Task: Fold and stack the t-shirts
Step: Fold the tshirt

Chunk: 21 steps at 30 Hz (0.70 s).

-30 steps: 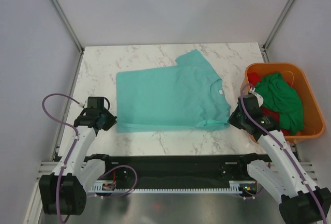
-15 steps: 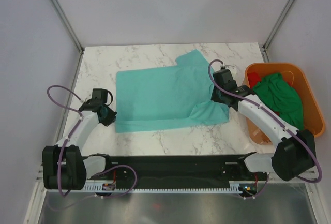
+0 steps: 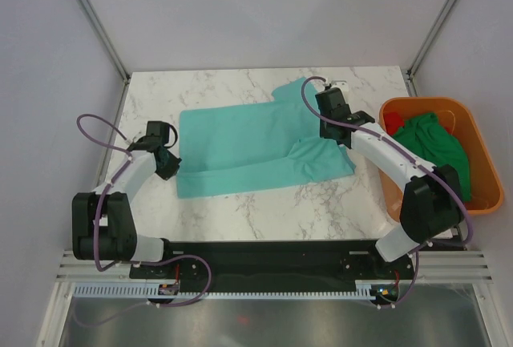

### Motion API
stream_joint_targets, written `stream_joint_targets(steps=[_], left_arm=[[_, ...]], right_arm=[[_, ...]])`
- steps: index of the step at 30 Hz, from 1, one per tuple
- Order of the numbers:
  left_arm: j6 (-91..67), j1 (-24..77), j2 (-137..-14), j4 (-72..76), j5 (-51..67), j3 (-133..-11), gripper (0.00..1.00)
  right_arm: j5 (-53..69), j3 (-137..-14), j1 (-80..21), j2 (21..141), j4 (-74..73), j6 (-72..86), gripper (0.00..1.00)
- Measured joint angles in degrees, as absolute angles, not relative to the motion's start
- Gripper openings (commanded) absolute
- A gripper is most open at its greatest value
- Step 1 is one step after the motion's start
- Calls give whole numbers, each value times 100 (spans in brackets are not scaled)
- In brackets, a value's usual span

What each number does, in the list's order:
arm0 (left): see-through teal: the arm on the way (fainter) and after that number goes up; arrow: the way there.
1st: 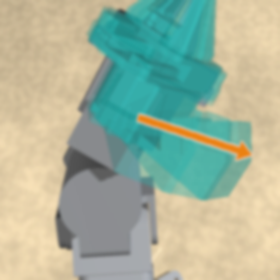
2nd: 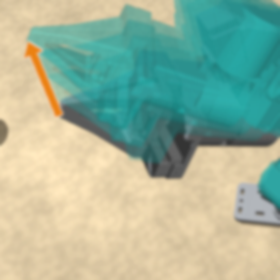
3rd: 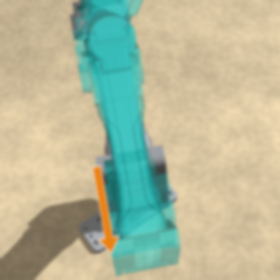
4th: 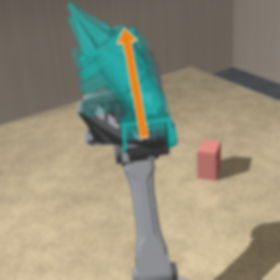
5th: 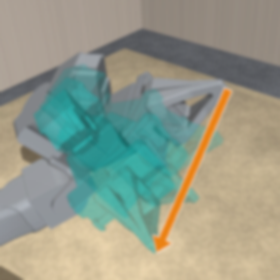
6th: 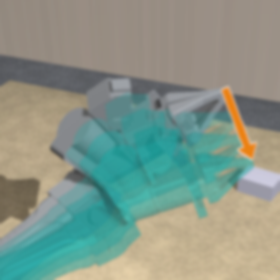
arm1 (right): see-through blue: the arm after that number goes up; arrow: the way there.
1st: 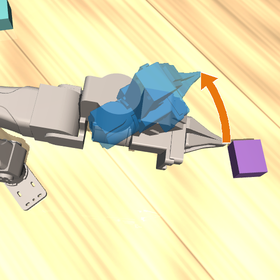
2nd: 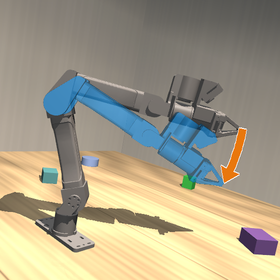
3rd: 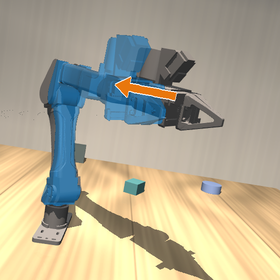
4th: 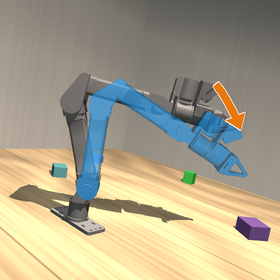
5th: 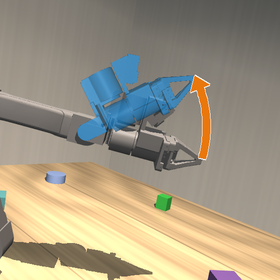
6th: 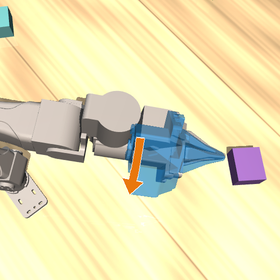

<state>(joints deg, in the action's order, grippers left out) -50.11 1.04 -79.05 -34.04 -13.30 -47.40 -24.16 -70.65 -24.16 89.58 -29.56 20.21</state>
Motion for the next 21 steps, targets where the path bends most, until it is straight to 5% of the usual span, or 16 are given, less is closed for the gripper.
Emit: stream_joint_targets(steps=[18, 21], left_arm=[[-4987, 104, -8777, -3277, -1367, -5319, 2], [-4917, 104, -8967, -3242, -1356, -5494, 14]], right_arm=[[-2687, -7255, -2416, 9465, -2958, 1785, 0], [-2727, -7343, -2416, 9546, -2958, 1787, 0]])
